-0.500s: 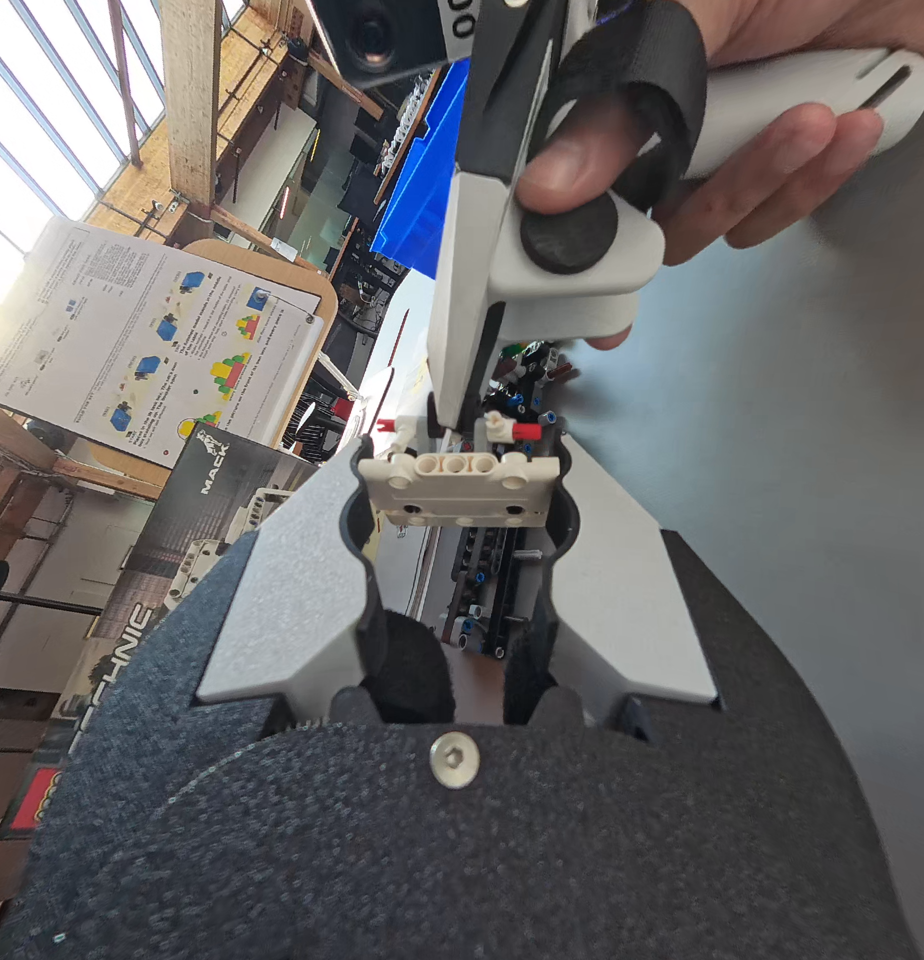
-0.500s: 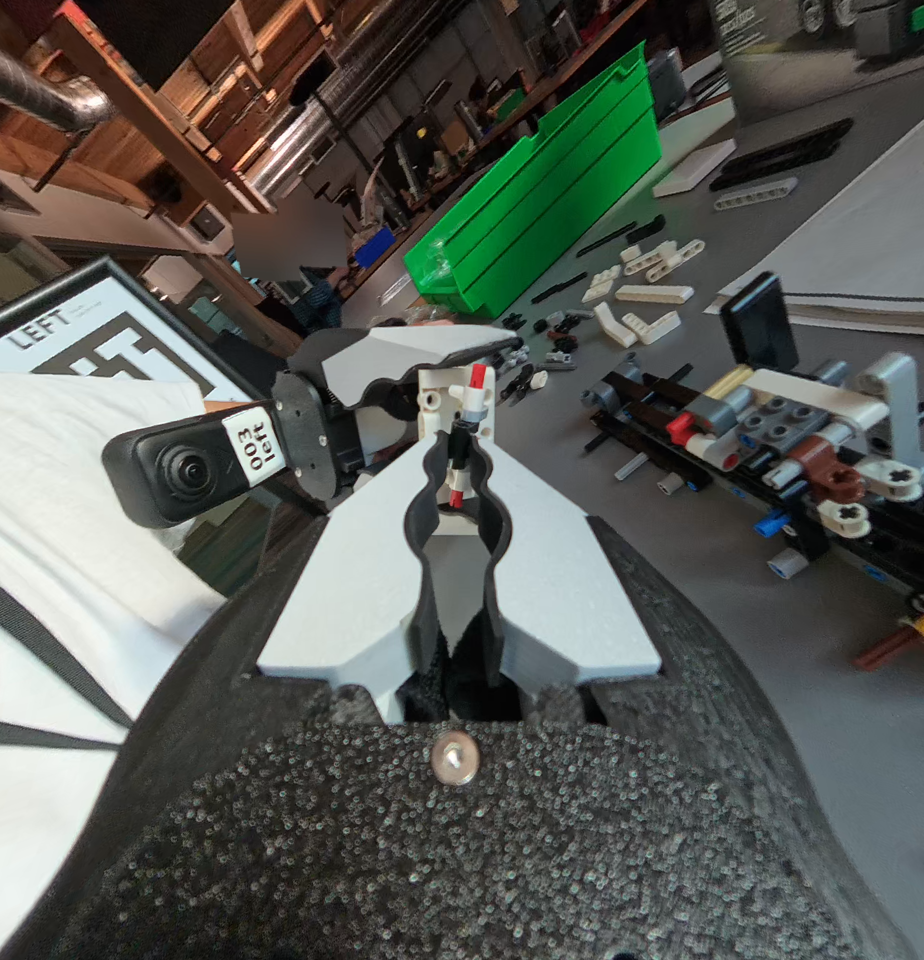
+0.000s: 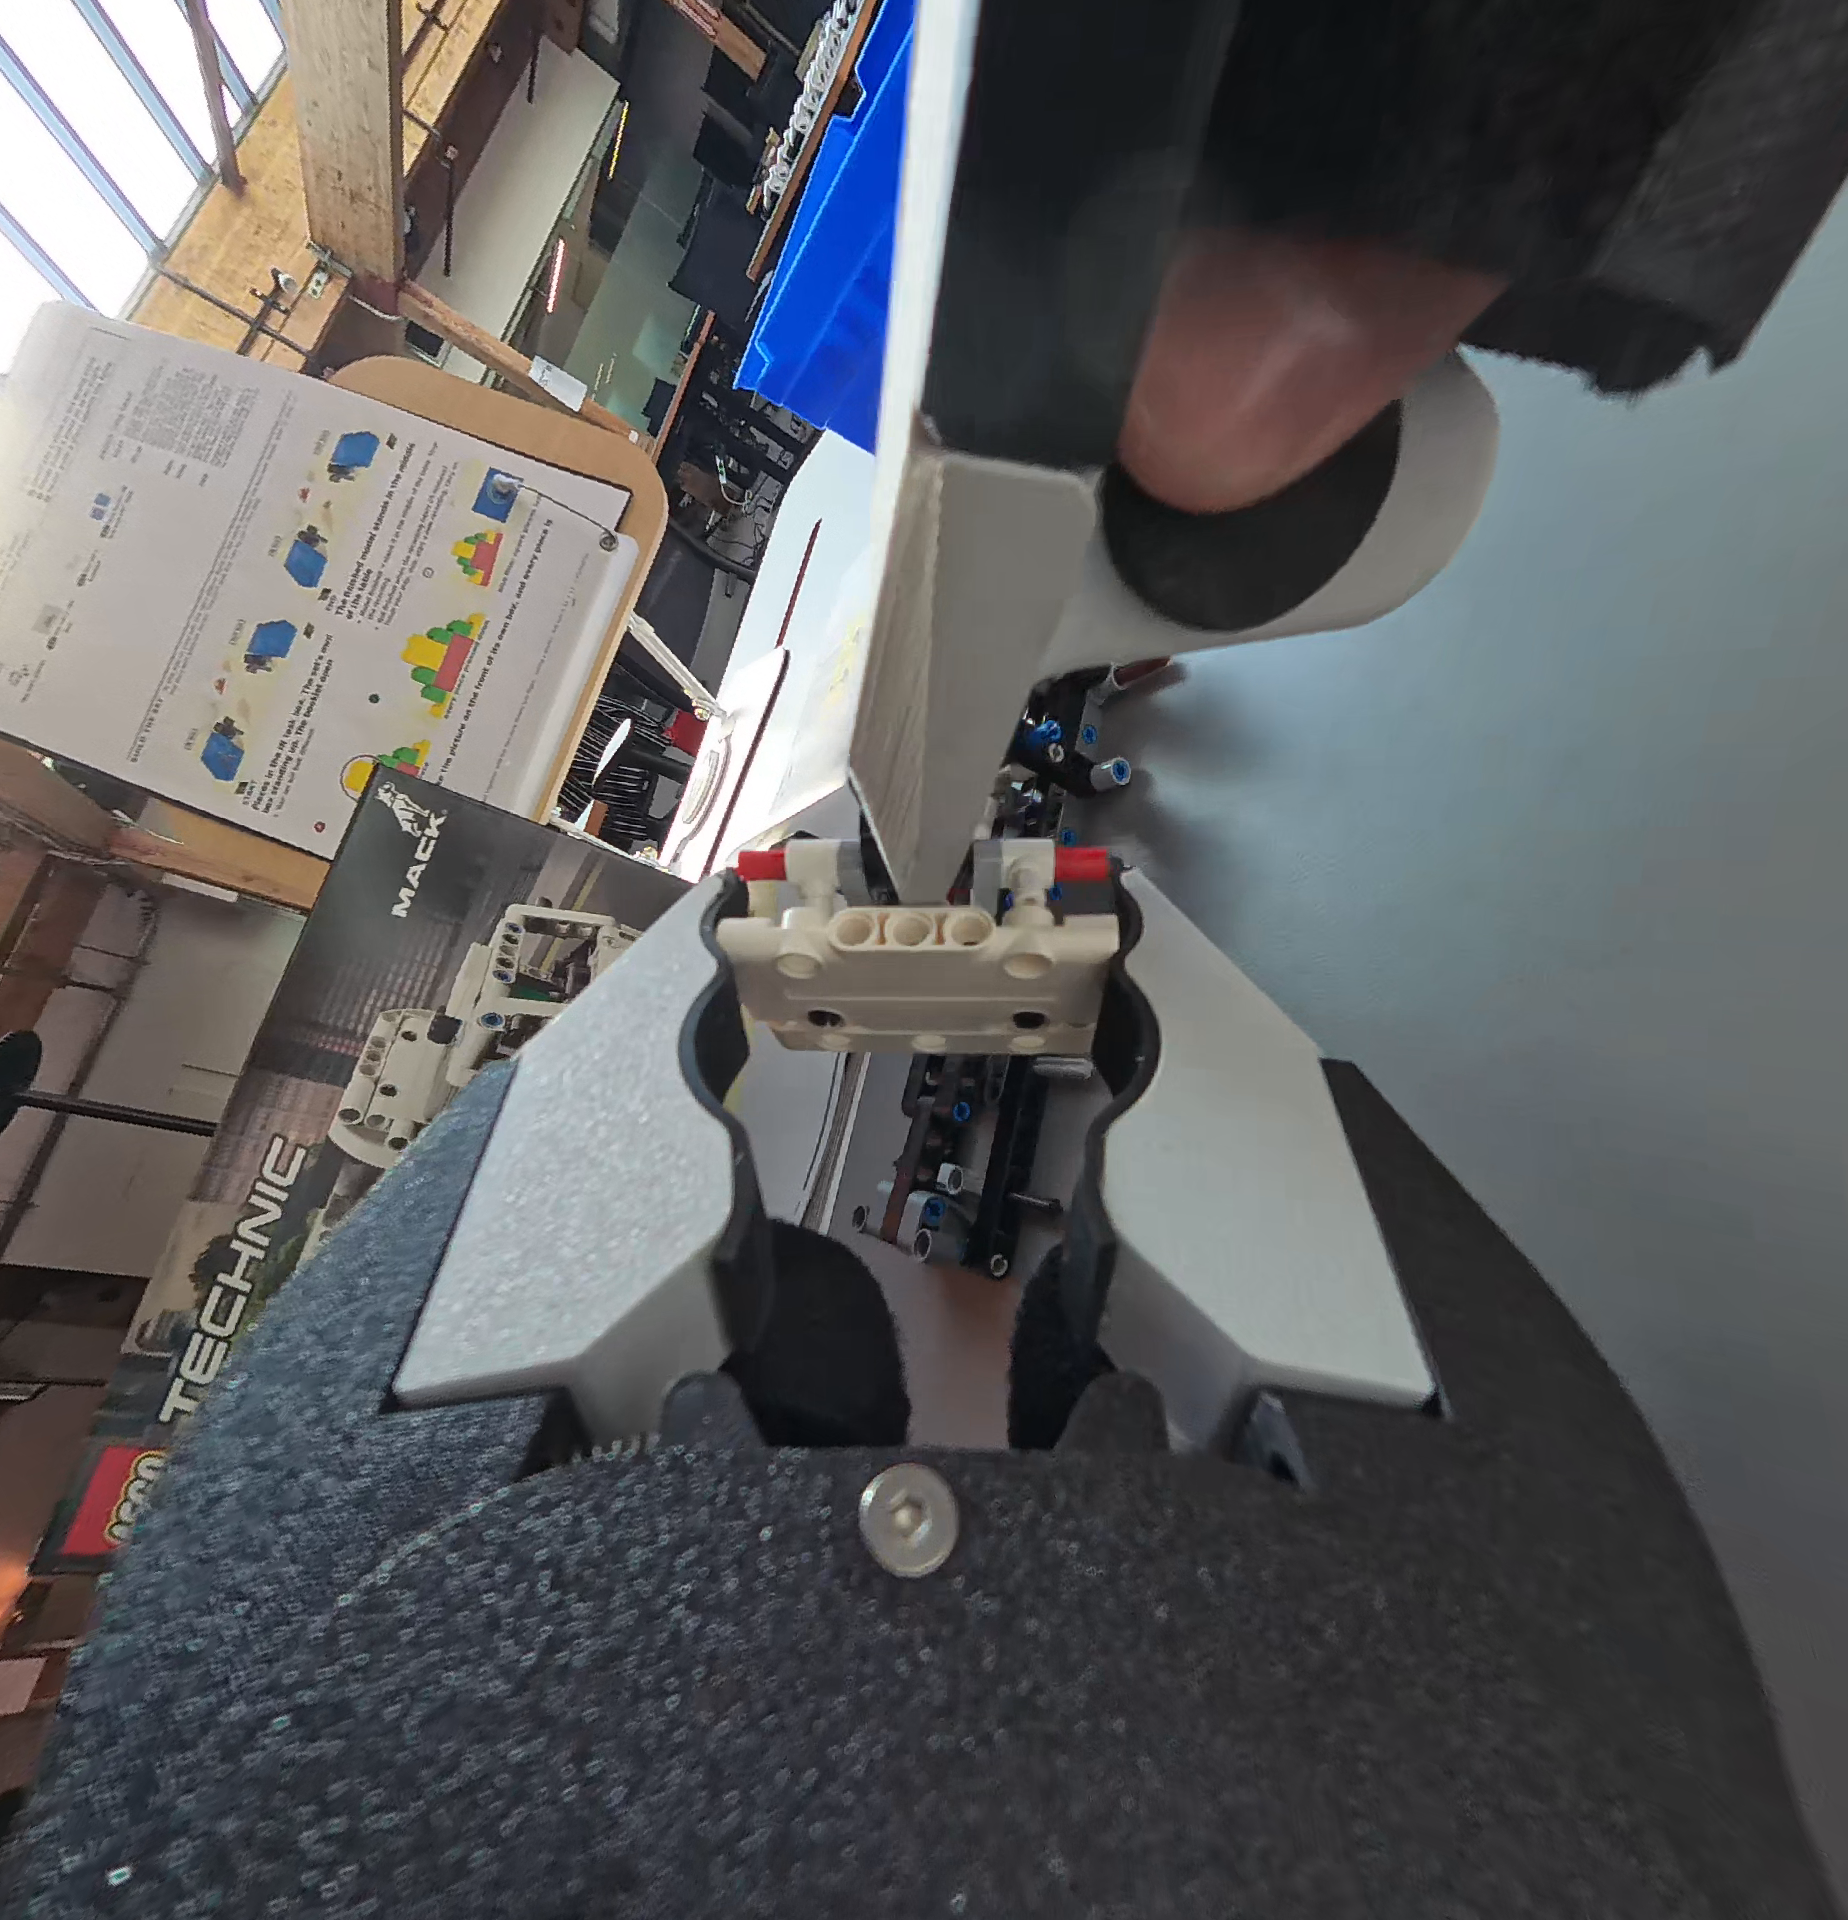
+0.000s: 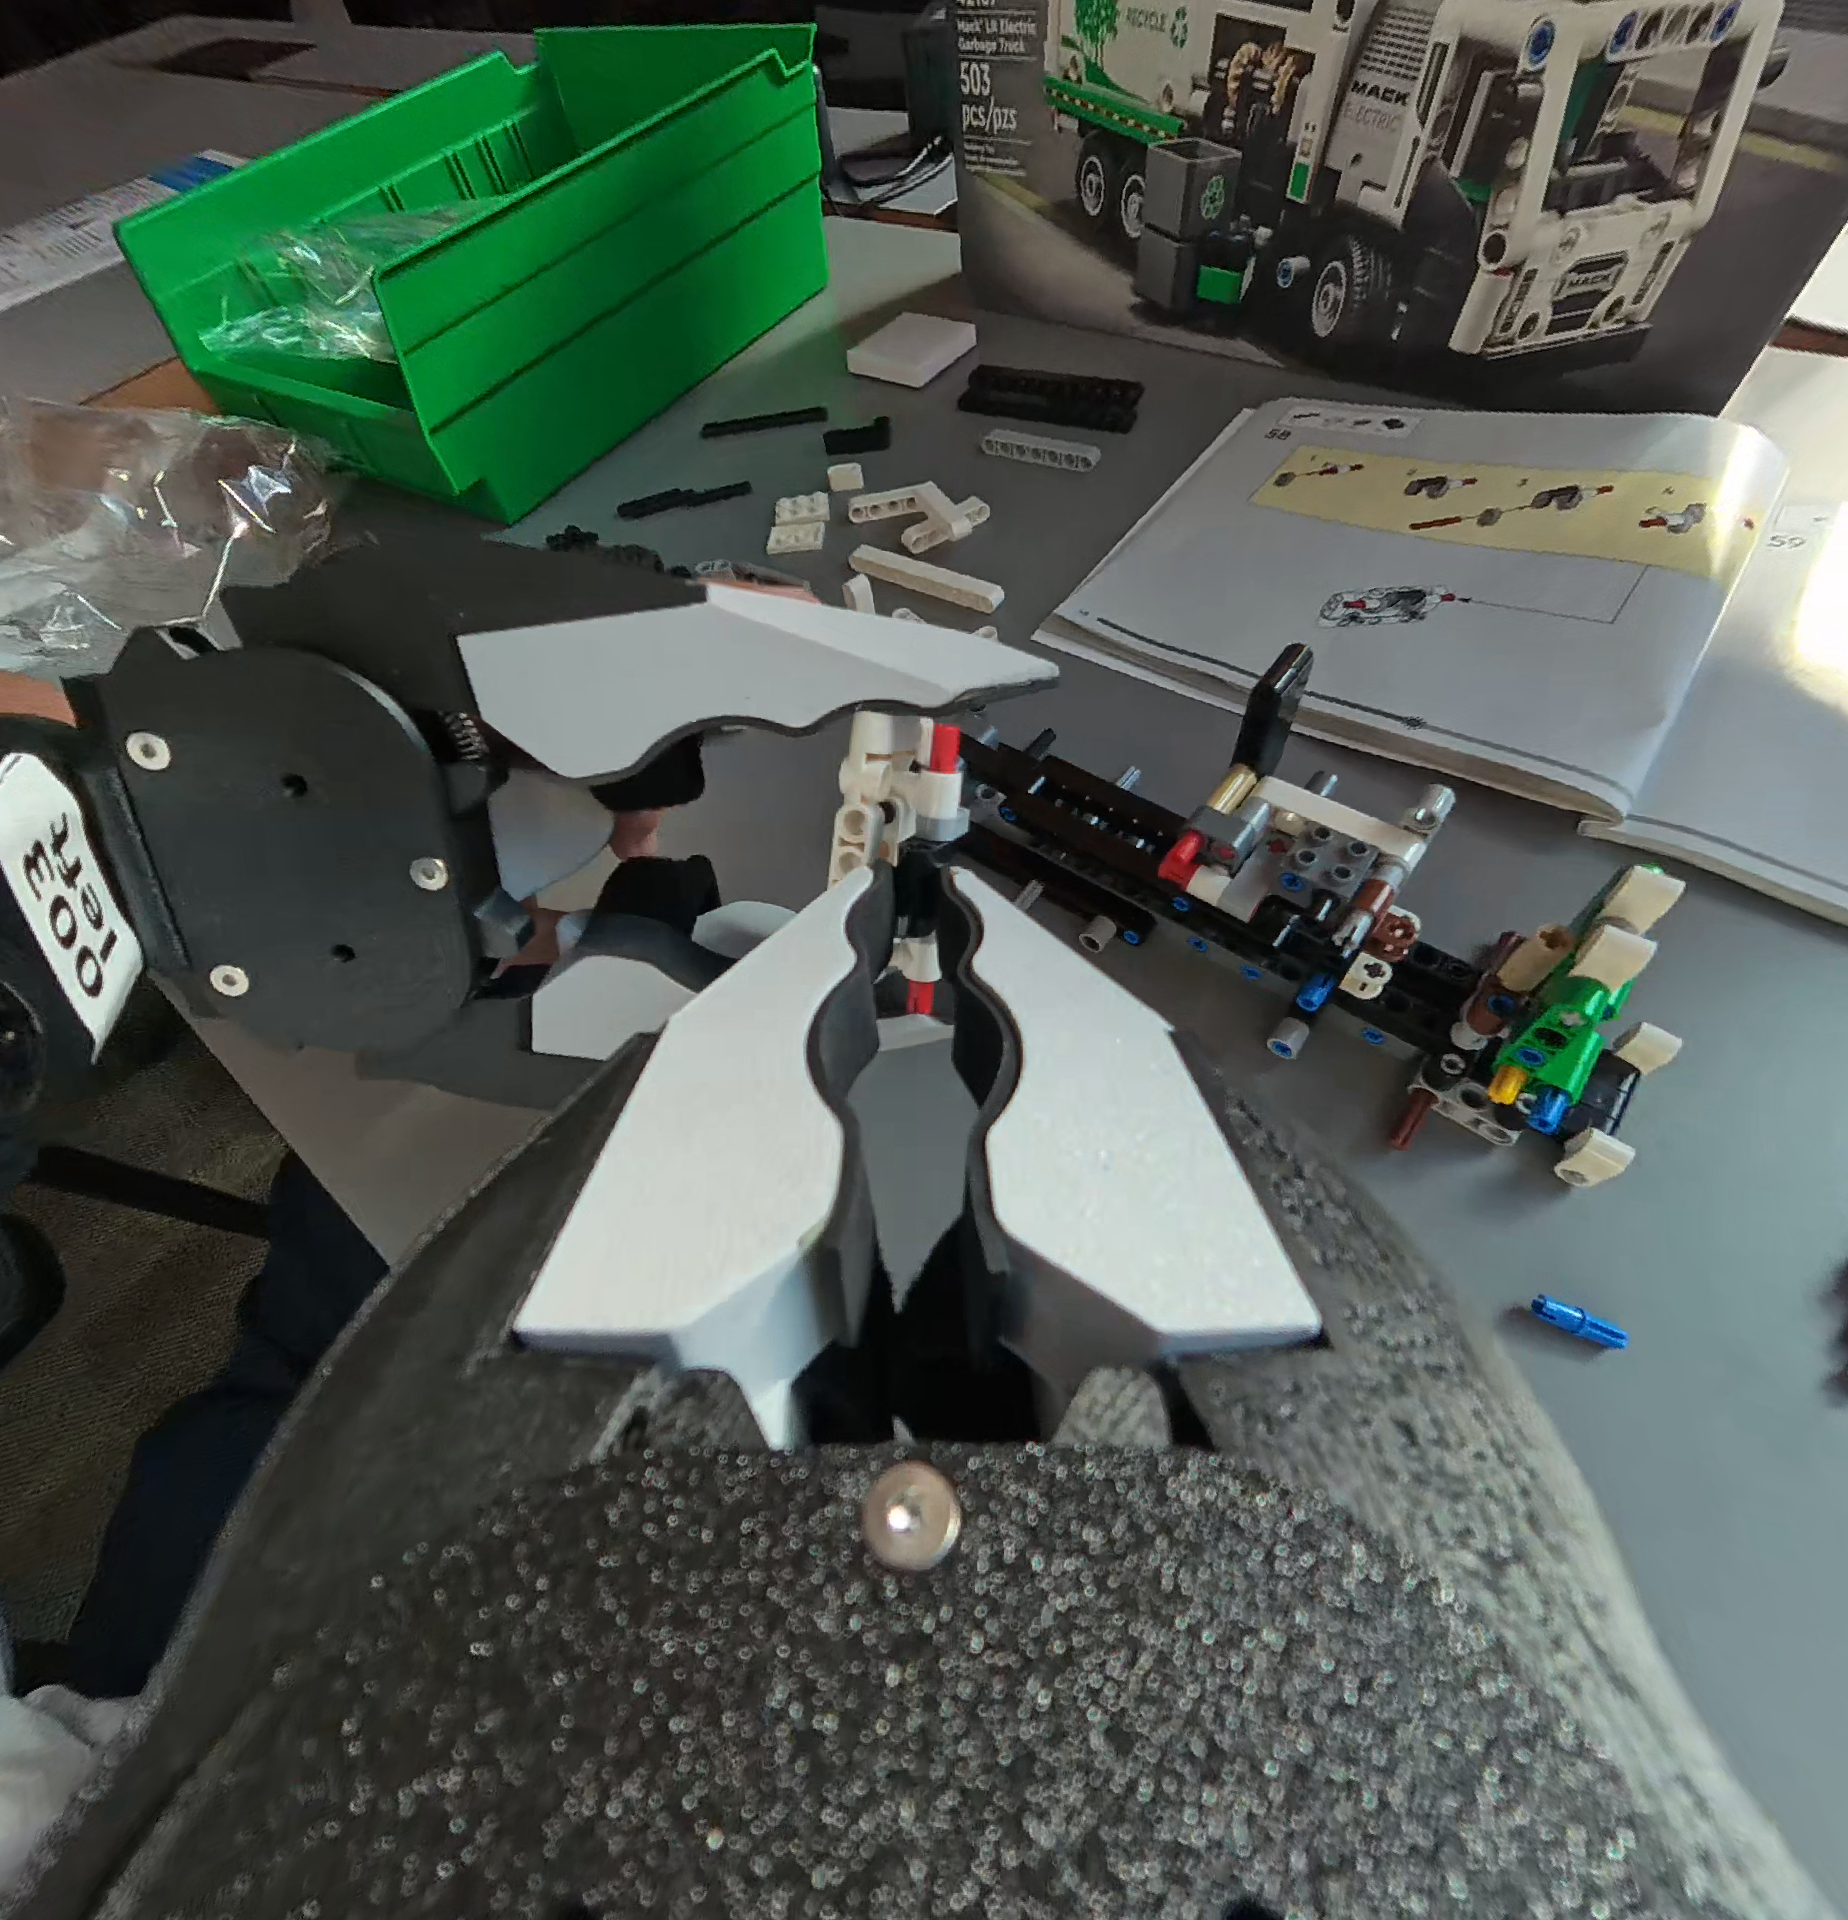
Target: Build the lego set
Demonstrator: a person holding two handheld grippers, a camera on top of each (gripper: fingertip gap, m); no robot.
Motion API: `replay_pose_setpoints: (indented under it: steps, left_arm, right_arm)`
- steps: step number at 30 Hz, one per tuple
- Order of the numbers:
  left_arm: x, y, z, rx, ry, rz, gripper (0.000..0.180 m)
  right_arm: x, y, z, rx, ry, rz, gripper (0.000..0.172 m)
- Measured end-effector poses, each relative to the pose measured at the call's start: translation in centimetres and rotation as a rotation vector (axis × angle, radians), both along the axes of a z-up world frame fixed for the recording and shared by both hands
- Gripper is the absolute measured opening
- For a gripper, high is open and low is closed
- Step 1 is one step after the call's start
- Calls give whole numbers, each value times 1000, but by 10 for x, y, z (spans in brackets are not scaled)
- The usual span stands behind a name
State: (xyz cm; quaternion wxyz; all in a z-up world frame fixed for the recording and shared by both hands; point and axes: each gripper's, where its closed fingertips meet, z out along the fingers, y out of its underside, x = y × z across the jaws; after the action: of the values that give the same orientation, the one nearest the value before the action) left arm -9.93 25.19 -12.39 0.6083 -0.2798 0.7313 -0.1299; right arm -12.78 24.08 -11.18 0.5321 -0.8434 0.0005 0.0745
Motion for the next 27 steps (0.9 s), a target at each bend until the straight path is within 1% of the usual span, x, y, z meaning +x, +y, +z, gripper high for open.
replay_pose_setpoints:
  steps: [12,17,19,23,27]
  left_arm:
    - [2,11,-2,1,15,90,65]
    - [1,14,-1,64,9,119,65]
    - [1,16,-4,87,23,135,65]
    - [1,19,-12,83,64,164,65]
    - [2,22,-14,101,70,189,65]
  right_arm:
    - [5,8,-2,-28,43,-123,6]
    - [4,10,-2,-42,186,-122,6]
    - [5,11,-5,-53,167,-130,6]
    - [6,11,-12,-57,184,-162,6]
    - [7,13,-13,-54,175,-170,6]
